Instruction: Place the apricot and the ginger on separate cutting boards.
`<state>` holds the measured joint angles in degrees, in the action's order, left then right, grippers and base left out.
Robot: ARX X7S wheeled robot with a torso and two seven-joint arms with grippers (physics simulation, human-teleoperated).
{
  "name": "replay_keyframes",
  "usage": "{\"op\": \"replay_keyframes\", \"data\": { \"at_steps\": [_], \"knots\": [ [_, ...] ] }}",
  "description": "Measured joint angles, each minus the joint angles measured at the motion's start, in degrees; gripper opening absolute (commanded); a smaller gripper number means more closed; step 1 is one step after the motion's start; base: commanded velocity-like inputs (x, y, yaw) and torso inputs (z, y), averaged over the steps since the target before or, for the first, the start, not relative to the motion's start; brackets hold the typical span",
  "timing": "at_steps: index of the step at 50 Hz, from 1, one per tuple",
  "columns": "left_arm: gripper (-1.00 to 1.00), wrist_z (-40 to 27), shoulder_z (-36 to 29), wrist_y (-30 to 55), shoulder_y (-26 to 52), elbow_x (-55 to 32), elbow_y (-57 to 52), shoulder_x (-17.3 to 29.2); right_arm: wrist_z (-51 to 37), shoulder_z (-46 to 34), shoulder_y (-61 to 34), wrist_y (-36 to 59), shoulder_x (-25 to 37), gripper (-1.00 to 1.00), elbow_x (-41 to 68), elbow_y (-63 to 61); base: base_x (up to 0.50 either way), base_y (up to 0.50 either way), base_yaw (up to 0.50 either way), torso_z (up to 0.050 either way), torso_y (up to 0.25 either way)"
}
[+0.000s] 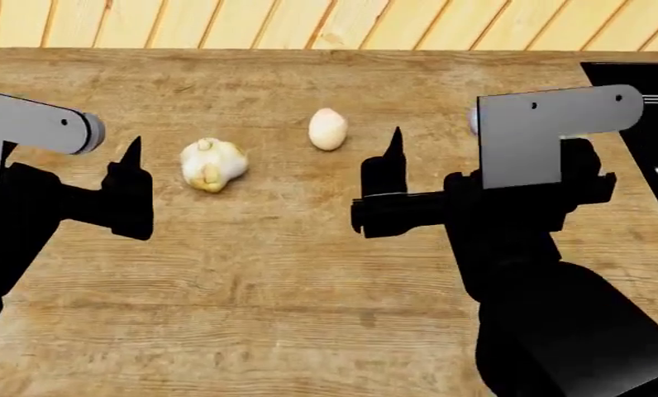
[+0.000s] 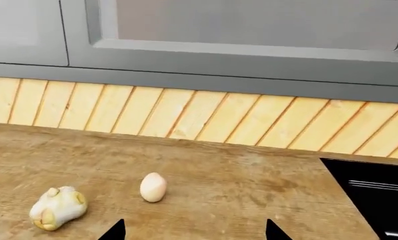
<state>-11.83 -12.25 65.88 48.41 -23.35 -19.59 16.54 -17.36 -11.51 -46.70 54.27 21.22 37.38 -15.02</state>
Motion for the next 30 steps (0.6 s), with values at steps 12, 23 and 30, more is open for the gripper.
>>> {"op": "replay_keyframes", "data": {
  "at_steps": [12,23,30],
  "knots": [
    [1.0,2.2,-1.9,1.5,4.9,-0.5,4.6,0.9,1.0,-0.9,-6.7,5.0,0.2,1.0,1.7,3.9,0.15,0.0,0.0,0.0,0.0],
    [1.0,3.6,-4.0,0.8,7.1,-0.3,8.2,1.0,2.5,-2.2,-9.1,4.7,0.1,1.0,1.4,7.8,0.24,0.0,0.0,0.0,0.001],
    [1.0,4.0,-4.8,0.1,6.9,-0.2,9.6,1.1,3.1,-2.7,-9.2,4.3,0.0,1.0,1.3,9.0,0.31,0.0,0.0,0.0,0.0]
  ]
}}
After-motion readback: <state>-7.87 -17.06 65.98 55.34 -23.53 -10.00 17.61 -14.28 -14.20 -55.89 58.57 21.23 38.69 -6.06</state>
